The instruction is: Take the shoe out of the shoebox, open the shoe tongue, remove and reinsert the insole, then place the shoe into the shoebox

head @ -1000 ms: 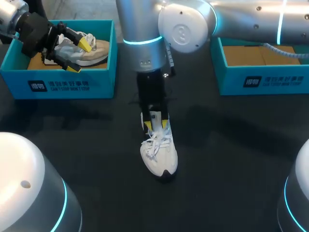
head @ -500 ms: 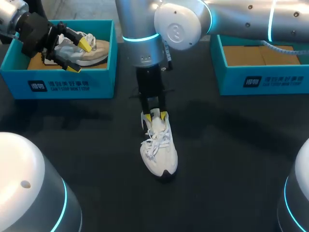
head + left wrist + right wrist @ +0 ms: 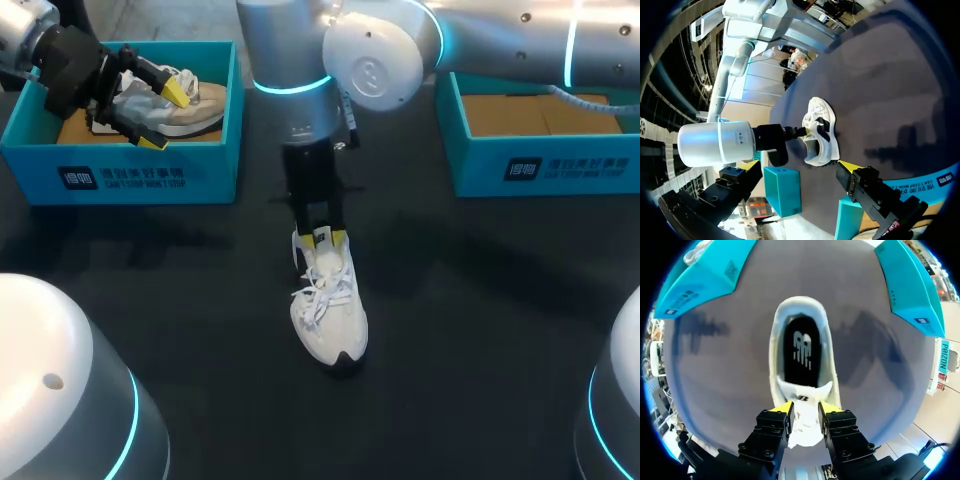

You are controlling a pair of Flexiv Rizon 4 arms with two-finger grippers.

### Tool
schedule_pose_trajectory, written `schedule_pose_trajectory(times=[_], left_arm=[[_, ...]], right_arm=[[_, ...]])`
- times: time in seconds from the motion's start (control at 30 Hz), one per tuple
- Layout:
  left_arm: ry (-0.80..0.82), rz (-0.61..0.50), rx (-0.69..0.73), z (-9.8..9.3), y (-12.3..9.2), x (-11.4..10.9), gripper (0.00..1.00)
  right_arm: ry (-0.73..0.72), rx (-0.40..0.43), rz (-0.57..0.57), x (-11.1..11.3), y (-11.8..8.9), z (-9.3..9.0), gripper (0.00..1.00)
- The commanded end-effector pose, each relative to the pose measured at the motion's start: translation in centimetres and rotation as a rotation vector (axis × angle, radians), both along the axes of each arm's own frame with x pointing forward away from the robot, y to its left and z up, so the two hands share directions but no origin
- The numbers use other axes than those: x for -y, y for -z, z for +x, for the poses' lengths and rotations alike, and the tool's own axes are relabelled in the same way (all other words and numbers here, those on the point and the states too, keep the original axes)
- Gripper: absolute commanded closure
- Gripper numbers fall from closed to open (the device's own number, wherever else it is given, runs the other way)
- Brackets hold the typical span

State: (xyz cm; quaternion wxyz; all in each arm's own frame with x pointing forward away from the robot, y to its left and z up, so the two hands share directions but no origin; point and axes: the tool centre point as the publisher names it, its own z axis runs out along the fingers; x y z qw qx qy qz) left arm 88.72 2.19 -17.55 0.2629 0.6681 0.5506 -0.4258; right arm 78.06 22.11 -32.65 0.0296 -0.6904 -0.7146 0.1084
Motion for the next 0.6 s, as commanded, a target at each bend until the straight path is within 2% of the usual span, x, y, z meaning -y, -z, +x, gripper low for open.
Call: schedule_pose_trajectory(times=[0.03,0.2,0.3,0.5,0.6], left_arm=[[-0.001,0.003,0.003,-0.1,-0.1,0.0,0.0],[-0.001,0.003,0.003,-0.1,-0.1,0.0,0.0],[-0.001,0.003,0.003,-0.1,-0.1,0.0,0.0],[-0.001,0.003,0.003,-0.1,-0.1,0.0,0.0],[-0.001,0.003,0.003,-0.1,-0.1,0.0,0.0]], right_arm=[[-0.004,-0.003,0.0,0.7,0.6,0.6,0.69],[-0.012,0.033,-0.011,0.9,-1.0,0.9,0.67],[-0.016,0.042,-0.011,0.9,-0.9,1.1,0.64],[-0.044,0.009,0.011,0.6,1.1,1.4,0.63],[-0.06,0.024,0.001,0.6,0.7,1.5,0.6]])
